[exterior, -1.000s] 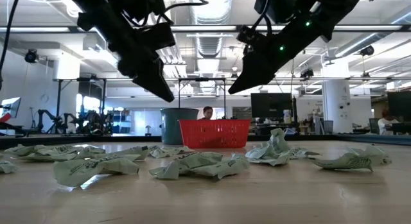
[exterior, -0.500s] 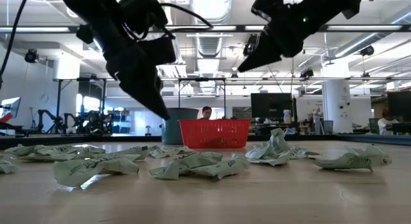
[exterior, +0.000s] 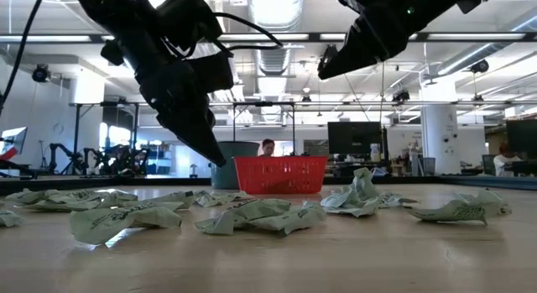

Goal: Pick and place items into bin
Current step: Put the light green stevia packet into the red bin

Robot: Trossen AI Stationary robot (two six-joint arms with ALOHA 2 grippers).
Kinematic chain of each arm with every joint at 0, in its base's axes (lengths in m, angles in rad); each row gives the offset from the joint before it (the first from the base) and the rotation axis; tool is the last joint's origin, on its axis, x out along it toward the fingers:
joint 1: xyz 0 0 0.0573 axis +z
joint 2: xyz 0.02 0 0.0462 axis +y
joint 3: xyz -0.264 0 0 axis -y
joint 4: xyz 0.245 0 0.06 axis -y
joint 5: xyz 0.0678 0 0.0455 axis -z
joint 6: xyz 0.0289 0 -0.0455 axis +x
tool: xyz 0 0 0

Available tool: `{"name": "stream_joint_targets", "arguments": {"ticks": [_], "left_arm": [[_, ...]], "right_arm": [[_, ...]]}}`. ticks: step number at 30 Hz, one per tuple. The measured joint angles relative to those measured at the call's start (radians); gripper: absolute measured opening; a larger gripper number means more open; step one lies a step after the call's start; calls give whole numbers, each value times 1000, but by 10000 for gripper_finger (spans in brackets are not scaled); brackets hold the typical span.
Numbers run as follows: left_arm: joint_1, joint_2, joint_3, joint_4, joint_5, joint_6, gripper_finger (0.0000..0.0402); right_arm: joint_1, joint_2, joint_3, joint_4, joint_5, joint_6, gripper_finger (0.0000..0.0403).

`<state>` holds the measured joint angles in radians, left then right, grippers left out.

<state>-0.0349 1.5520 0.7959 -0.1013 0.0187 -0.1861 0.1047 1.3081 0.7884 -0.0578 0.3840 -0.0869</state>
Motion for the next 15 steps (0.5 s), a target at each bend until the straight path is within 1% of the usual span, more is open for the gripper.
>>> {"name": "stream_joint_targets", "arguments": {"ticks": [11,15], "left_arm": [[-7,2,-21,36,6,7,138],[-8,37,-24,46,5,8,138]], "right_arm": [[0,15,-4,5,1,-24,83],[0,15,-4,10,1,-30,76]]}}
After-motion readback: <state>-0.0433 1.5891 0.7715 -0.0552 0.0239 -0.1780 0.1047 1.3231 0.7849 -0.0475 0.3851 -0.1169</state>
